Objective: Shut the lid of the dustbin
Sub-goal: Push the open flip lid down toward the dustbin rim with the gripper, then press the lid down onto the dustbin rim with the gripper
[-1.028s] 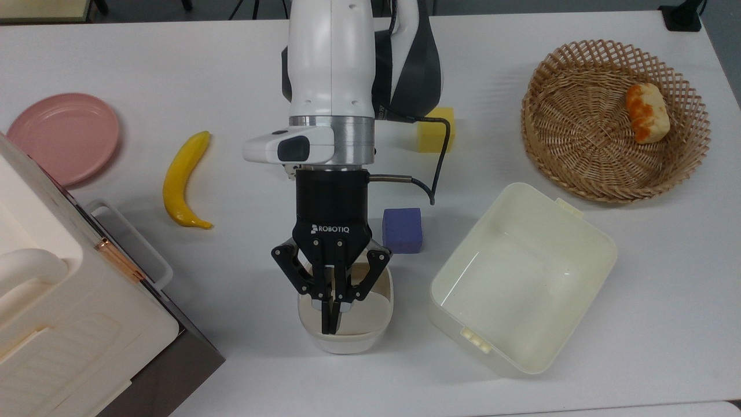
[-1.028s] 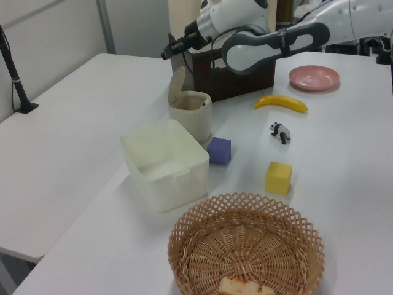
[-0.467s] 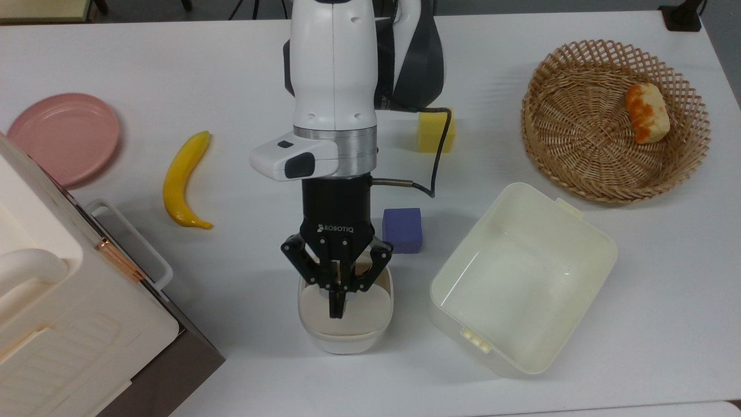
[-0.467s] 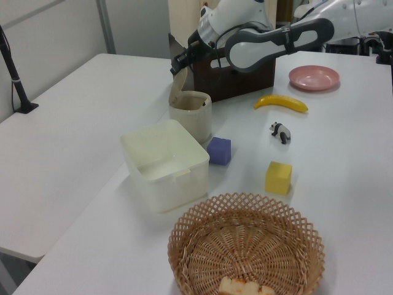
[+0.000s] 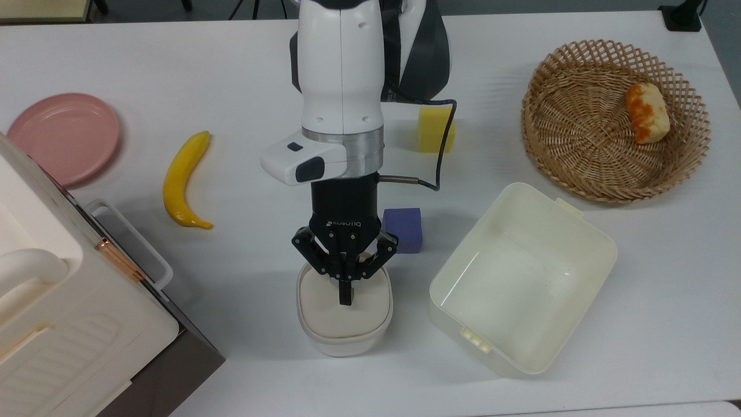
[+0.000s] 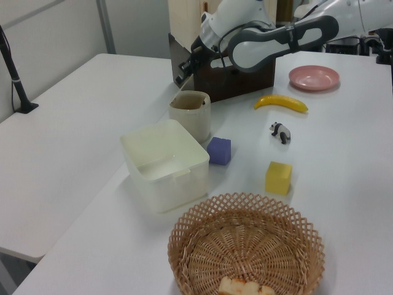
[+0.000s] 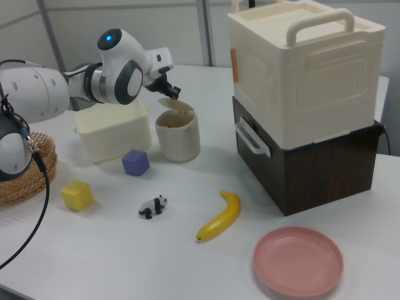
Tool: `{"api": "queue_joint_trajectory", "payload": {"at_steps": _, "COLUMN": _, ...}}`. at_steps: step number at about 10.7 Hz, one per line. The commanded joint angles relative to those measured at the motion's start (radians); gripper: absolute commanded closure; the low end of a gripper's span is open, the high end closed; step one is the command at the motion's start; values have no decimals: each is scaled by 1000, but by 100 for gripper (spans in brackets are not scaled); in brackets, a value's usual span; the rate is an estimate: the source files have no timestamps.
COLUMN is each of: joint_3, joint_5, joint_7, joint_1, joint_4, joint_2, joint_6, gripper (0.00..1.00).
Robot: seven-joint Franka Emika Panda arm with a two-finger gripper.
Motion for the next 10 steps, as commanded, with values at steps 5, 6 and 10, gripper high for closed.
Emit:
{"api": "queue_joint_trajectory", "payload": {"at_steps": 5, "joint_3": 29, "joint_5": -27, "joint_7": -22, "joint_1": 18, "joint_4": -143, "joint_2": -44, "joint_6": -21, "gripper": 100}}
{"api": "queue_joint_trajectory", "payload": {"at_steps": 6, "joint_3": 32, "joint_5": -27, "joint_7": -22, "joint_1": 21, "joint_4": -148, "joint_2": -41, "joint_6": -21, "gripper": 100}}
{"api": "queue_joint_trajectory", "payload": {"at_steps": 10, "joint_3": 46, "joint_5": -59, "joint_7": -17, "joint_1": 24, "joint_4": -174, "joint_2": -30, "joint_6": -15, "gripper": 100}}
